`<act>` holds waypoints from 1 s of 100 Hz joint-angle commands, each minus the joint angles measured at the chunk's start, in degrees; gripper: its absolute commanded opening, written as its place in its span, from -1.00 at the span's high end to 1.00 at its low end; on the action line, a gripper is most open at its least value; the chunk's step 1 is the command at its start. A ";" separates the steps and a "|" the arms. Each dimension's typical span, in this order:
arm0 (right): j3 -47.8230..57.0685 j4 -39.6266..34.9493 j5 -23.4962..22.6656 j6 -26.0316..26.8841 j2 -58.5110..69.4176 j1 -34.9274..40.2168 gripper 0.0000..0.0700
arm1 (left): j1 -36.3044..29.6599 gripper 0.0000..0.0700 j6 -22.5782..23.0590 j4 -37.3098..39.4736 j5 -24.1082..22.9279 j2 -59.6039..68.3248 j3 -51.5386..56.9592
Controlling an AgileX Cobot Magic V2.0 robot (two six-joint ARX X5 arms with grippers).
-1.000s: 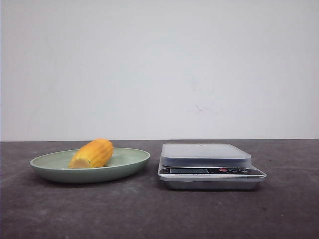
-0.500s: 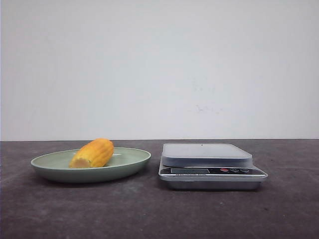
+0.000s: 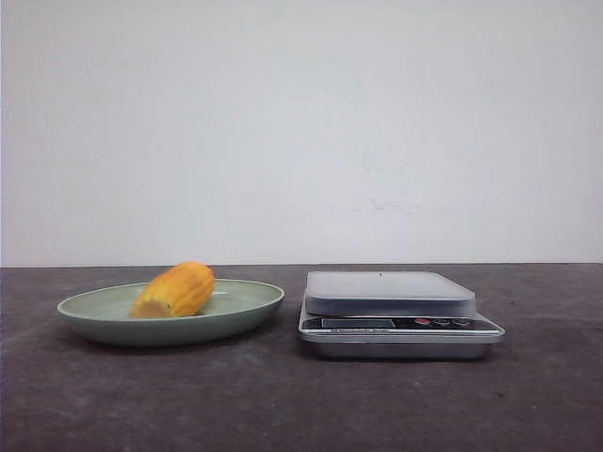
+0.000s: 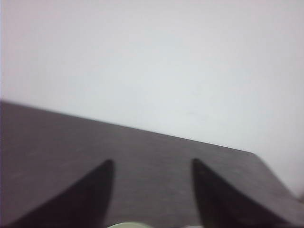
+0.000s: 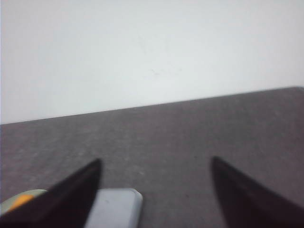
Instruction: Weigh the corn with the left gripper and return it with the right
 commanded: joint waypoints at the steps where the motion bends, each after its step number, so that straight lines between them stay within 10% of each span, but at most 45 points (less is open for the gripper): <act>1: 2.38 -1.36 -0.87 -1.57 0.90 0.76 -0.62 | -0.90 -0.12 -0.48 -1.40 1.73 3.89 2.36; 100: 5.95 -6.78 -1.88 -3.78 4.48 3.39 -0.61 | -23.12 -0.13 2.97 -3.34 -17.59 53.90 6.05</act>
